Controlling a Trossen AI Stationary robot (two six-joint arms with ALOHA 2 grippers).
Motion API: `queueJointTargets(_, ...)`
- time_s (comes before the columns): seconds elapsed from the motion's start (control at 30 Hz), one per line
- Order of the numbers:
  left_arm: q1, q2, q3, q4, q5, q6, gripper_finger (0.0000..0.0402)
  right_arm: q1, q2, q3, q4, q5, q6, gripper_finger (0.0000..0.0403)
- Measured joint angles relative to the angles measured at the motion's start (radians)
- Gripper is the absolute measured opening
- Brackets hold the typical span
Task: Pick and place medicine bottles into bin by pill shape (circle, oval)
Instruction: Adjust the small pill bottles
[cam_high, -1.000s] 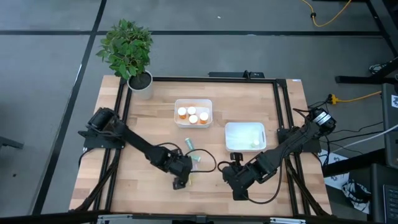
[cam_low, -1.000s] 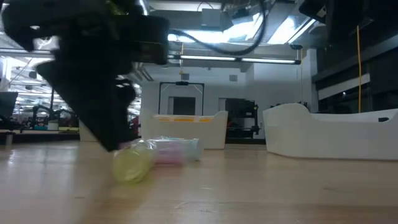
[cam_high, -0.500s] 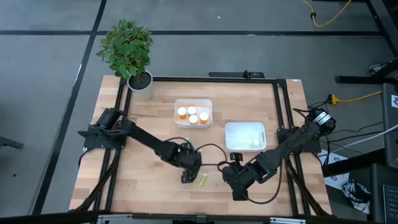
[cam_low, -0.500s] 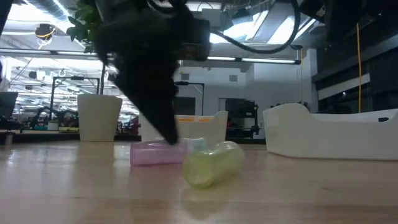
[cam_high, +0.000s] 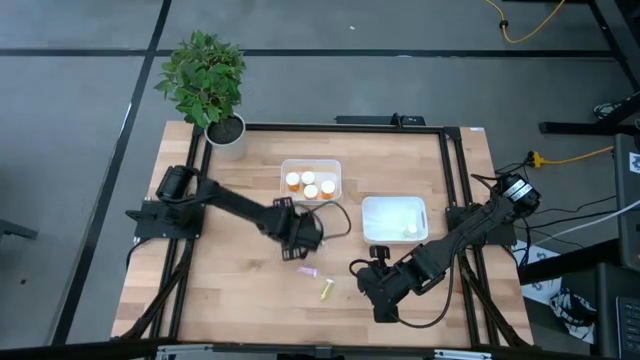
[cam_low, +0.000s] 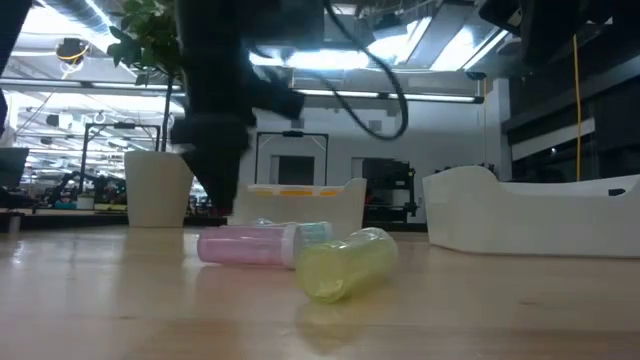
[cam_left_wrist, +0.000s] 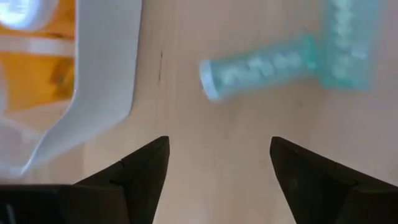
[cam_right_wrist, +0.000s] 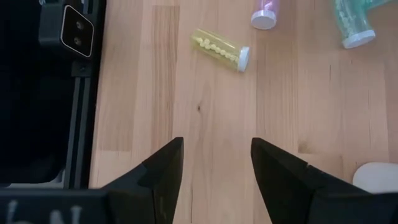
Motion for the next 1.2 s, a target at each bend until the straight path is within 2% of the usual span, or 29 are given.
queueJointTargets(0.2,0.096,0.000,-0.109,0.225,0.118,0.165,0.0275,0.000,0.000,0.000,0.000,0.000,0.010,0.0190)
queueJointTargets(0.37,0.087,0.000,-0.103,0.372,0.203,0.240,0.0275,0.000,0.000,0.000,0.000,0.000,-0.008,0.0190)
queueJointTargets(0.5,0.067,0.000,-0.087,0.494,0.294,0.231,0.0275,0.000,0.000,0.000,0.000,0.000,-0.006,0.0190)
queueJointTargets(0.67,0.035,-0.001,-0.086,0.636,0.276,0.243,0.0275,0.000,0.000,0.000,0.000,0.000,-0.006,0.0190)
queueJointTargets(0.77,0.021,-0.024,-0.085,0.601,0.251,0.247,0.0273,0.000,0.000,0.000,0.000,0.000,-0.006,0.0190)
queueJointTargets(0.83,0.008,-0.057,-0.085,0.516,0.257,0.203,0.0273,0.000,0.000,0.000,0.000,0.000,-0.006,0.0190)
queueJointTargets(1.03,-0.074,-0.148,-0.085,0.236,0.345,-0.003,0.0272,0.000,0.000,0.000,-0.001,0.000,-0.006,0.0190)
queueJointTargets(1.13,-0.132,-0.136,-0.098,0.222,0.337,-0.064,0.0267,0.000,0.000,0.000,-0.001,0.000,-0.005,0.0190)
queueJointTargets(1.2,-0.163,-0.101,-0.116,0.253,0.276,-0.090,0.0260,0.000,0.000,0.000,-0.001,0.000,-0.001,0.0190)
